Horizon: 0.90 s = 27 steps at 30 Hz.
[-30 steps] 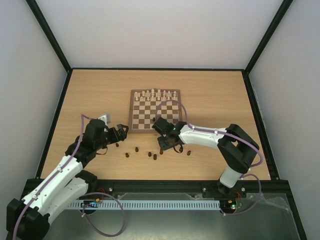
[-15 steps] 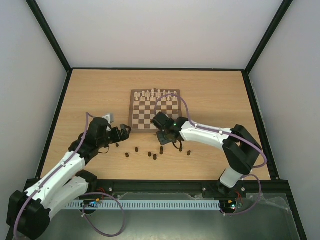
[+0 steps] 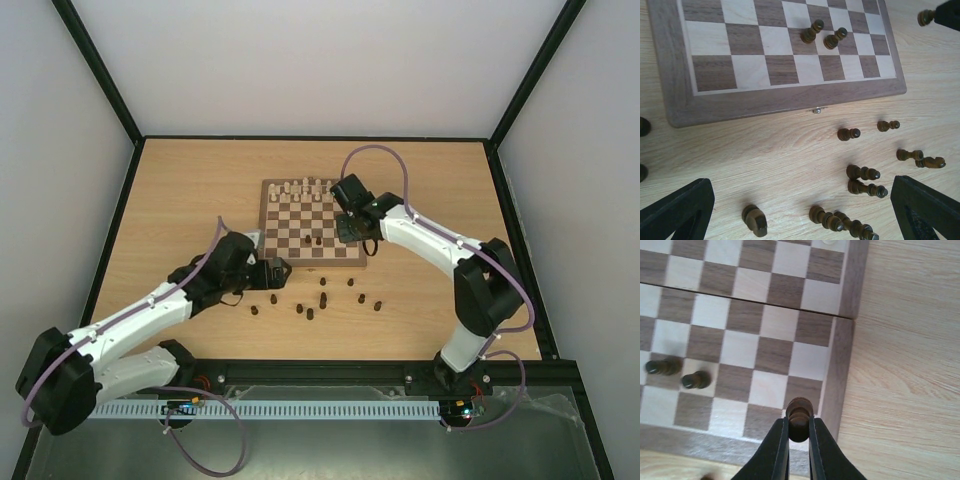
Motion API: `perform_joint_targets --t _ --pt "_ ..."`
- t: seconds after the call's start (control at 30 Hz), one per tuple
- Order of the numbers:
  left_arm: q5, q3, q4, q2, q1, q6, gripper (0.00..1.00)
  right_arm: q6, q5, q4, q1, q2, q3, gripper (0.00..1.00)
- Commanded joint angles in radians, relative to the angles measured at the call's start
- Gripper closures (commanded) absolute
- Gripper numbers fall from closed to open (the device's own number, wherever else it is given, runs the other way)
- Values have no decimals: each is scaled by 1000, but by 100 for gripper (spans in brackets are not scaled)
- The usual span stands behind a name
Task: Set up the chess pieces on the board
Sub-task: Place the chess piece on the chessboard.
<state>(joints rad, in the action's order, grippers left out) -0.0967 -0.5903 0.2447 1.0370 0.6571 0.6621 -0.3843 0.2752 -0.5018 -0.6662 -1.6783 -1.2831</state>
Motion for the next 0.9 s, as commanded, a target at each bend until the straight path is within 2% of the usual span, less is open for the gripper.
perform_joint_targets --t 0.0,0.3,0.87 --pt "30 -49 -13 47 35 -11 1 25 -21 -66 39 -65 -33 93" --pt "52 -84 -21 120 89 -15 0 26 -60 -50 47 -165 -59 93" --pt "61 -107 -37 184 128 -16 1 26 -52 -44 48 -206 -41 88"
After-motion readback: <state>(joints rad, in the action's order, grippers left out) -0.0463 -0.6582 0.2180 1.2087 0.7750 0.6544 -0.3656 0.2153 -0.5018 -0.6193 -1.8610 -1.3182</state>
